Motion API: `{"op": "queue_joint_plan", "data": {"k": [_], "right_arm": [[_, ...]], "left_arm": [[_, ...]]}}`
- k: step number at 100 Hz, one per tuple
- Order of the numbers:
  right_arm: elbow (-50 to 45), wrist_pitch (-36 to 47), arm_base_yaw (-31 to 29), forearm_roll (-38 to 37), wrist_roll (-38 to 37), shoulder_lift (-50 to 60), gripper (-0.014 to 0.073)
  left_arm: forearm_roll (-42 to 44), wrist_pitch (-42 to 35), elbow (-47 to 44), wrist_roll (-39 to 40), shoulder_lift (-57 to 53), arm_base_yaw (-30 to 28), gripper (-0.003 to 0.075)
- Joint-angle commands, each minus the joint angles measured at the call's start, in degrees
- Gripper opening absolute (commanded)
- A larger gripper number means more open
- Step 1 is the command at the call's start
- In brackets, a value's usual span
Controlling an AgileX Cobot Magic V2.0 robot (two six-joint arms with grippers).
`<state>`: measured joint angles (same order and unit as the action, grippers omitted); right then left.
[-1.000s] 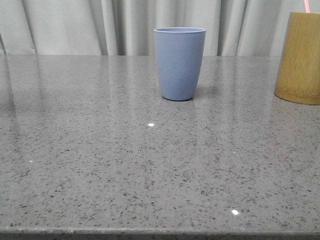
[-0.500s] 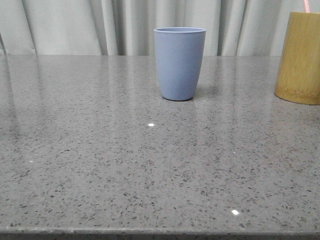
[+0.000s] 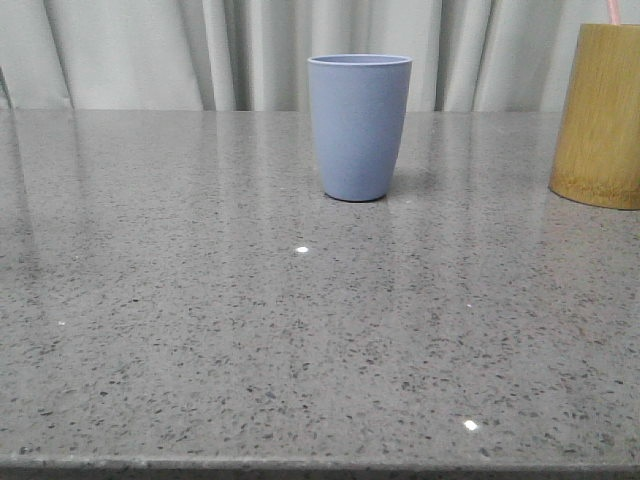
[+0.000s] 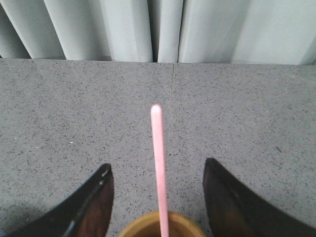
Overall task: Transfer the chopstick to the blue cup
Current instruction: 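Grasp the pink stick with the right gripper and lift it out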
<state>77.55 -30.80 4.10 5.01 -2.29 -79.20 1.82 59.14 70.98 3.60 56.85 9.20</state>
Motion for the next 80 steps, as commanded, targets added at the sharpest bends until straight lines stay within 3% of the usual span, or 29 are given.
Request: {"op": "queue_joint_plan", "data": {"k": [1, 42, 80], "right_arm": [[4.29, 2.29, 0.06, 0.16, 0.43, -1.26, 0.0424], [7.35, 2.96, 0.06, 0.21, 0.43, -8.58, 0.0409], [7.35, 4.32, 0.06, 0.21, 0.43, -9.33, 0.0091]], "left_arm": [[-0.24, -3.64, 1.39, 0.72, -0.94, -0.1, 0.0127], [-0.24, -3.64, 1.39, 0.72, -0.94, -0.1, 0.0127], [-0.01, -3.64, 1.39, 0.72, -0.94, -0.1, 0.0126]]}}
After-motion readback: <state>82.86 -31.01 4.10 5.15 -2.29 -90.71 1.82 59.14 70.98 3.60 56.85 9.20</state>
